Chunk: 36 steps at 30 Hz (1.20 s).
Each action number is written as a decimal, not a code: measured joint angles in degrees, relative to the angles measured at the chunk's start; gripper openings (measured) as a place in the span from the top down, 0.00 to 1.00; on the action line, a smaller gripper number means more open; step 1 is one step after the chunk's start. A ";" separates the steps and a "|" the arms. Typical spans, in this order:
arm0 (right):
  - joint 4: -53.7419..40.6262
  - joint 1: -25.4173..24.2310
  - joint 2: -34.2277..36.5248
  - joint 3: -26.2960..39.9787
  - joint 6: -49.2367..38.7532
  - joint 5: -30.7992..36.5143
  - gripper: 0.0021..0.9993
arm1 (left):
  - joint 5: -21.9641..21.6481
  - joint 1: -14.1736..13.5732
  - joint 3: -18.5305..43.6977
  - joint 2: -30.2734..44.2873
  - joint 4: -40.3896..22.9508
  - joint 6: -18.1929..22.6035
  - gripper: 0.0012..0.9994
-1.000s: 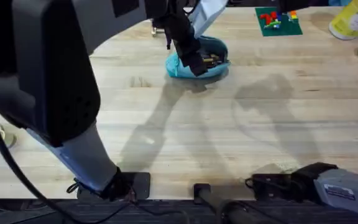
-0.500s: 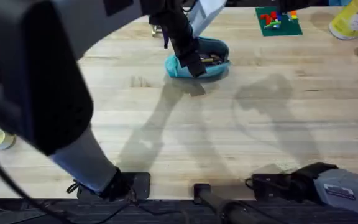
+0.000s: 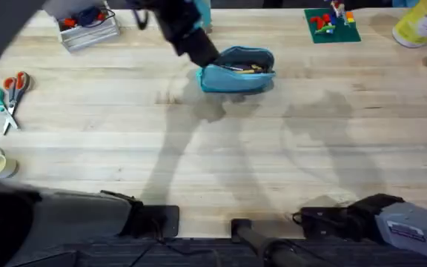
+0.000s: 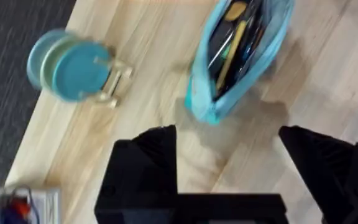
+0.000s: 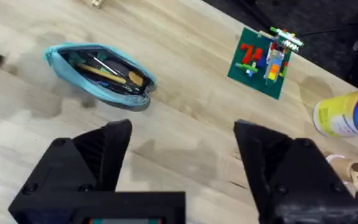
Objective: Unzip the bag, pick up the pens from the table one at a time and place them inside, then zip the bag closed.
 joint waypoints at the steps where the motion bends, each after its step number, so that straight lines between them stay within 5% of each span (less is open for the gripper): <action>1: 0.05 0.00 0.00 0.00 0.00 0.00 0.00 | 0.02 0.75 0.00 -0.61 -0.45 -0.02 0.01; 11: 1.99 0.00 0.00 0.00 0.00 0.00 0.00 | 2.44 8.68 -6.36 -15.07 -0.72 0.68 0.01; 21: 2.01 0.85 0.01 0.00 0.00 0.00 0.00 | 2.81 8.90 -22.41 -23.58 2.86 6.38 0.01; 36: 2.16 2.91 4.13 0.00 0.02 -0.04 0.00 | 2.81 8.90 -23.56 -21.60 3.08 7.82 0.01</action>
